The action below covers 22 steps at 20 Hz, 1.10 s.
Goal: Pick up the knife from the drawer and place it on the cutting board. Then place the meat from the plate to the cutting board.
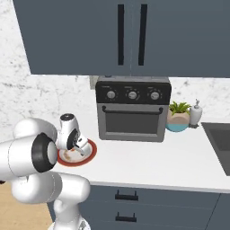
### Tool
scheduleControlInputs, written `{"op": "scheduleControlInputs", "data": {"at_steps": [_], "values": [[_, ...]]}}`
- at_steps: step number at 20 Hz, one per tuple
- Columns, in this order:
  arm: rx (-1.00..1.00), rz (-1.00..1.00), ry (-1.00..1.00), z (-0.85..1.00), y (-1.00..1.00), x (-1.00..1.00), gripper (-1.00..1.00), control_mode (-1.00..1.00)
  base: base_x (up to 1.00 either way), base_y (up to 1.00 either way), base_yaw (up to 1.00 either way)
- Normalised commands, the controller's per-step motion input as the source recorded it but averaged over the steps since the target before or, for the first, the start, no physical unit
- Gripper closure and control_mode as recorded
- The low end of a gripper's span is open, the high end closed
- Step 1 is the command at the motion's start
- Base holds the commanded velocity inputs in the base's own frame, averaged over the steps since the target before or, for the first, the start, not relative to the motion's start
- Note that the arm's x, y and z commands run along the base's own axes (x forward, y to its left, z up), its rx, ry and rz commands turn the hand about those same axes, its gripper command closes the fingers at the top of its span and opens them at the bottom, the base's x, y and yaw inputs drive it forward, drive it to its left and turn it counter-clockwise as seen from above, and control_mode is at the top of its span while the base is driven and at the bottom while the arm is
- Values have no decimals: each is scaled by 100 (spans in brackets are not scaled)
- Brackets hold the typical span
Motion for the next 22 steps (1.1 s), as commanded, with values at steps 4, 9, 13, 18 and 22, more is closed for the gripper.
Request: {"op": "scheduleControlInputs", "data": {"at_steps": [4, 9, 13, 18, 22], "values": [[0, -6, 0, 0, 1, 0, -100, -100, 0, 0, 0], [1, -8, 0, 0, 0, 0, -100, -100, 0, 0, 0], [1, -6, 0, 0, 0, 0, -100, -100, 0, 0, 0], [0, -5, 0, 0, 0, 5, -100, -100, 0, 0, 0], [0, -4, 0, 0, 8, 23, 100, -100, 0, 0, 0]]}}
